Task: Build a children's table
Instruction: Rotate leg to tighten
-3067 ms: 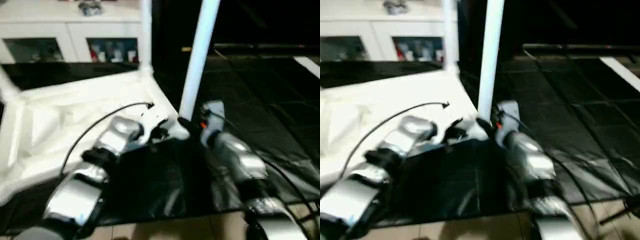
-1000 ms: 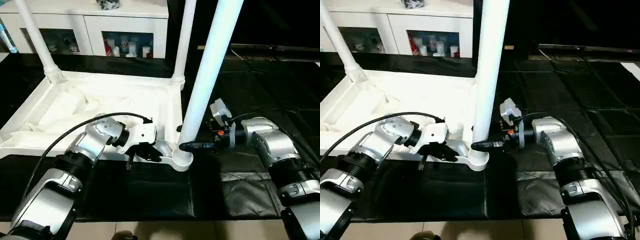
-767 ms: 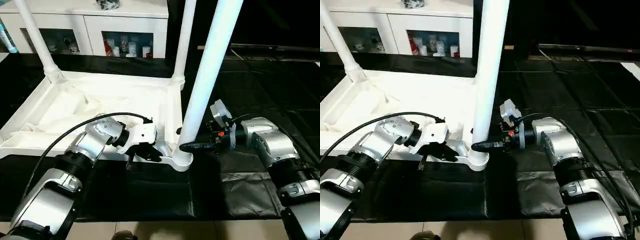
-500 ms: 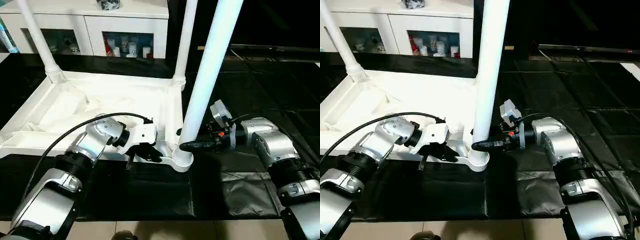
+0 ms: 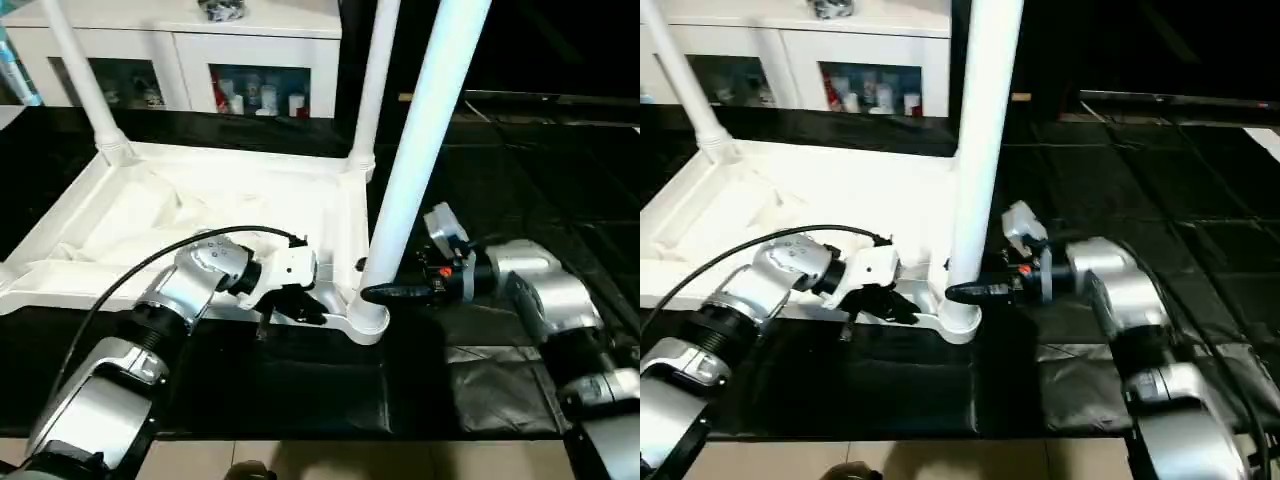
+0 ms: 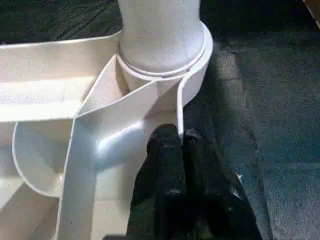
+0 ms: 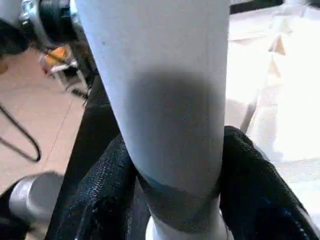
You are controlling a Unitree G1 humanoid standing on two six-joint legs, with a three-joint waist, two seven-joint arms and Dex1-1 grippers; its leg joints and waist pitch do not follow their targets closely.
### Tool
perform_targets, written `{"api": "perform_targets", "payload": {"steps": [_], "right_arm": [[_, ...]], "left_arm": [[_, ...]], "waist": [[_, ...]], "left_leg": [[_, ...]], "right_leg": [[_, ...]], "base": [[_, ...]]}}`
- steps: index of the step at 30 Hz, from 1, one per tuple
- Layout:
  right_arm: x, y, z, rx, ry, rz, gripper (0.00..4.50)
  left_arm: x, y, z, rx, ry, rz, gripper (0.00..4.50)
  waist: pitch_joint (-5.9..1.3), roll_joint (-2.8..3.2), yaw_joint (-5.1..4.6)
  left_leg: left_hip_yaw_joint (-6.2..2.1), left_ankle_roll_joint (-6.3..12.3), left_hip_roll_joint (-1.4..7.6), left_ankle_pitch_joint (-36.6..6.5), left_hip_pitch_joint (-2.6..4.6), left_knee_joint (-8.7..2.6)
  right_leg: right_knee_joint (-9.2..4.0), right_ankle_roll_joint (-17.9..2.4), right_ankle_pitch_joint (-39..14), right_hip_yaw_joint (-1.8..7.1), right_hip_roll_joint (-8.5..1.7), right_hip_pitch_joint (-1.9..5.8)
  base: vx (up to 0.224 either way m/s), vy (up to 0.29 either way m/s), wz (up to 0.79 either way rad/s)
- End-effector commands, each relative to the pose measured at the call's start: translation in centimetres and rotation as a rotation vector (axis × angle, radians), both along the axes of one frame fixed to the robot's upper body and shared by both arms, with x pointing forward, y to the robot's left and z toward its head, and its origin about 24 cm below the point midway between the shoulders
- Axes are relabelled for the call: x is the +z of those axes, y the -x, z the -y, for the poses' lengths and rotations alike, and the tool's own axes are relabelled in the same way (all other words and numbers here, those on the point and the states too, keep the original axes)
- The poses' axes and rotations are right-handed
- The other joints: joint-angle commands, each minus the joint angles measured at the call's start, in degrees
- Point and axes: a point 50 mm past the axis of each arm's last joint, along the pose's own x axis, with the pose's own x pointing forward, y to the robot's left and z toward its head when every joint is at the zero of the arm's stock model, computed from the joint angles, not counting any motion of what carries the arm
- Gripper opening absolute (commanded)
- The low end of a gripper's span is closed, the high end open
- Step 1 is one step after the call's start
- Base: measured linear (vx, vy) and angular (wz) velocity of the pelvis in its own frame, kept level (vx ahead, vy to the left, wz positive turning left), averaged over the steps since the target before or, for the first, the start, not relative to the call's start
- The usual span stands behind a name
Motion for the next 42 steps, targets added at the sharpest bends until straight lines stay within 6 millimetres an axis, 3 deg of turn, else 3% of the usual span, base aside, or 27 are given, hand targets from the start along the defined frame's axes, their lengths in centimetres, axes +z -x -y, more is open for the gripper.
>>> {"api": "perform_targets", "payload": {"steps": [1, 2, 4, 6, 7, 8, 9, 10, 13, 17, 23, 27, 35, 39, 42], "right_arm": [[-0.7, 0.8, -1.5, -0.022, -0.062, -0.035, 1.95], [-0.8, 0.9, -1.6, -0.030, -0.064, -0.036, 1.95], [-1.3, 1.1, -1.8, -0.080, -0.069, -0.043, 1.94], [-1.8, 1.3, -2.0, -0.125, -0.066, -0.051, 1.92], [-2.5, 1.3, -2.3, -0.212, -0.062, -0.064, 1.92], [-2.6, 1.2, -2.4, -0.229, -0.063, -0.065, 1.91], [-2.7, 1.2, -2.5, -0.237, -0.065, -0.069, 1.91], [-2.7, 1.2, -2.6, -0.244, -0.067, -0.072, 1.91], [-2.7, 1.4, -3.0, -0.250, -0.081, -0.081, 1.89], [-2.4, 1.3, -3.2, -0.271, -0.090, -0.081, 1.88], [-2.5, 0.9, -3.6, -0.360, -0.088, -0.093, 1.88], [-2.7, 0.3, -4.2, -0.439, -0.080, -0.108, 1.88], [-3.0, -0.9, -6.0, -0.580, -0.059, -0.110, 1.85], [-3.3, -2.2, -6.2, -0.773, -0.008, -0.102, 1.85], [-3.1, -2.3, -6.2, -0.776, -0.027, -0.089, 1.85]], "left_arm": [[0.9, -1.3, 1.3, 0.118, 0.039, 0.066, 0.00], [0.9, -1.4, 1.3, 0.125, 0.042, 0.066, 0.00], [1.0, -1.6, 1.7, 0.161, 0.058, 0.065, 0.00], [1.1, -1.8, 2.0, 0.186, 0.067, 0.064, 0.00], [1.2, -2.2, 2.4, 0.229, 0.076, 0.068, 0.00], [1.2, -2.3, 2.5, 0.237, 0.077, 0.069, 0.00], [1.3, -2.3, 2.6, 0.240, 0.080, 0.068, 0.00], [1.3, -2.3, 2.7, 0.243, 0.083, 0.067, 0.00], [1.5, -2.4, 3.1, 0.247, 0.090, 0.063, 0.00], [1.6, -2.5, 3.4, 0.264, 0.092, 0.064, 0.00], [1.5, -2.7, 3.9, 0.322, 0.100, 0.057, 0.00], [1.5, -3.0, 4.4, 0.388, 0.114, 0.058, 0.00], [2.0, -3.6, 5.5, 0.494, 0.152, 0.072, 0.00], [2.3, -3.9, 6.2, 0.554, 0.185, 0.094, 0.00], [2.3, -3.7, 6.4, 0.520, 0.191, 0.113, 0.00]], "waist": [[-4.40, -0.07, -0.60], [-4.16, 0.10, -0.35], [-4.14, -0.05, -0.23], [-3.87, 0.09, -0.27], [-3.73, 0.47, -0.48], [-3.63, 0.32, -0.67], [-3.62, 0.15, -0.98], [-3.69, 0.38, -1.17], [-3.79, 0.30, -1.88], [-3.86, 0.16, -2.32], [-4.17, 0.16, -2.59], [-4.12, 0.15, -2.82], [-3.86, 0.21, -3.86], [-4.12, 0.19, -4.84], [-4.20, 0.12, -4.97]], "left_leg": [[-0.89, 2.60, 2.99, -7.4, 0.73, -3.80], [-0.75, 2.09, 3.01, -8.8, 1.09, -3.88], [-0.92, 1.35, 2.79, -10.3, 1.04, -4.08], [-1.06, 0.76, 2.76, -12.0, 1.30, -4.27], [-1.16, 0.23, 2.73, -13.1, 1.34, -4.51], [-1.27, -0.28, 2.61, -14.7, 1.74, -4.62], [-1.53, -0.49, 2.47, -15.2, 1.45, -4.77], [-1.59, -0.48, 2.46, -15.2, 1.39, -4.82], [-1.59, 0.15, 2.63, -14.3, 1.23, -4.93], [-1.33, 0.95, 2.62, -13.1, 1.22, -4.77], [-1.23, 1.52, 2.57, -9.7, 0.92, -4.56], [-1.18, 1.32, 2.51, -9.5, 0.89, -4.54], [-1.33, 0.76, 2.43, -11.1, 0.86, -4.83], [-1.25, 0.65, 2.26, -9.8, 0.68, -4.65], [-1.11, 2.08, 2.15, -7.6, 0.44, -4.48]], "right_leg": [[-3.60, -12.7, -9.6, 3.38, -4.40, 3.22], [-4.25, -11.8, -11.7, 3.51, -4.37, 2.86], [-4.72, -10.2, -16.5, 3.38, -4.62, 3.19], [-5.35, -8.4, -21.4, 3.36, -4.73, 2.93], [-5.85, -7.2, -24.1, 3.36, -4.66, 2.89], [-6.29, -6.3, -26.9, 3.24, -4.74, 2.67], [-6.43, -5.4, -28.9, 3.01, -4.88, 3.12], [-6.43, -5.1, -29.0, 2.97, -4.84, 3.18], [-6.36, -5.7, -26.1, 3.08, -4.64, 3.18], [-5.86, -7.9, -21.7, 3.30, -4.57, 3.16], [-5.03, -9.7, -15.7, 3.37, -4.53, 3.46], [-4.99, -10.1, -15.3, 3.38, -4.55, 3.45], [-5.44, -9.1, -18.7, 3.36, -4.50, 3.34], [-5.07, -10.1, -15.4, 3.45, -4.44, 3.42], [-4.78, -10.8, -11.3, 3.48, -4.26, 3.60]], "base": [[0.000, 0.000, 0.00], [0.000, 0.000, 0.00], [0.000, 0.000, 0.00], [0.000, 0.000, 0.00], [0.000, 0.000, 0.00], [0.000, 0.000, 0.00], [0.000, 0.000, 0.00], [0.000, 0.000, 0.00], [0.000, 0.000, 0.00], [0.000, 0.000, 0.00], [0.000, 0.000, 0.00], [0.000, 0.000, 0.00], [0.000, 0.000, 0.00], [0.000, 0.000, 0.00], [0.000, 0.000, 0.00]]}}
